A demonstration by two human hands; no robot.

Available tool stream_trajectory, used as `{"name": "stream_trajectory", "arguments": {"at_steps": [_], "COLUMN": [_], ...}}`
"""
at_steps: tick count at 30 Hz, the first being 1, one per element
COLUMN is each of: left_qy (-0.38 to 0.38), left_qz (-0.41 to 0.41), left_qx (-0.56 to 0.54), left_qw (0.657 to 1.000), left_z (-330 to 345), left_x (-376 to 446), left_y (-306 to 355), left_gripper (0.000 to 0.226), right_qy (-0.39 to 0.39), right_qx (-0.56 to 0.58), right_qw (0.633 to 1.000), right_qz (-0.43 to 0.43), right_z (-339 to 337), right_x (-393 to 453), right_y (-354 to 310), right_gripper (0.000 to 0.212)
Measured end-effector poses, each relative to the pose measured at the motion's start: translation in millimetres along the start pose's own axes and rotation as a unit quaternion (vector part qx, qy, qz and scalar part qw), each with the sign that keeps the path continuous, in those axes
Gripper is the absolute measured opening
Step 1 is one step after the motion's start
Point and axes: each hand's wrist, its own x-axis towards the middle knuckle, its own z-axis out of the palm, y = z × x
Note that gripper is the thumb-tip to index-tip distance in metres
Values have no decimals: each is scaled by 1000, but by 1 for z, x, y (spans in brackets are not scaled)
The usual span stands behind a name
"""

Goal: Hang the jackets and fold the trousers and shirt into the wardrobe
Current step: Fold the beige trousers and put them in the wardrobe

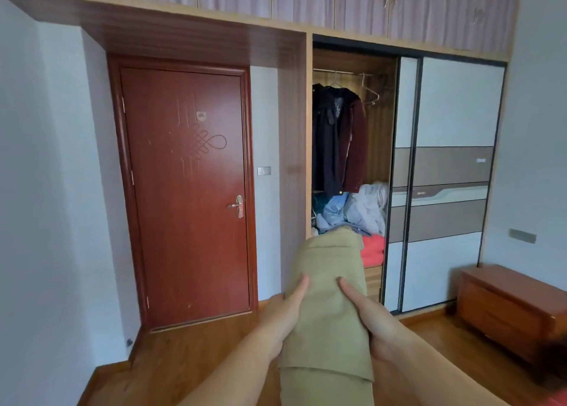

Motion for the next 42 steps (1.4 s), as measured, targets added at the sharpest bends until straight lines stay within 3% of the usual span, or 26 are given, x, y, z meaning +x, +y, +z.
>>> {"name": "stream_trajectory", "arguments": {"at_steps": [8, 14, 17, 19, 23, 34, 42], "left_qy": [74, 54, -2, -26, -74, -179, -271], "left_qz": [44, 31, 8, 15, 32, 89, 158], "left_qx": [7, 28, 37, 78, 138, 209, 225], "left_qw": [996, 998, 999, 997, 987, 957, 922], "left_z": [-51, -111, -105, -85, -34, 127, 279], "left_x": [154, 323, 395, 437, 524, 748, 870], "left_y": [6, 11, 23, 29, 46, 114, 146], "left_gripper": [72, 70, 70, 73, 71, 46, 51], "right_qy": [123, 170, 204, 234, 286, 375, 448], "right_qx": [-88, -108, -108, -112, -97, 5, 3], "right_qw": [986, 977, 972, 965, 952, 925, 891], "right_qz": [-70, -72, -50, -39, -40, -65, -75], "right_z": [50, 81, 63, 40, -13, -174, -307], "right_x": [163, 313, 372, 402, 462, 632, 704], "right_y": [-9, -8, -20, -32, -52, -117, -185], "right_gripper": [64, 44, 67, 81, 87, 66, 59]}}
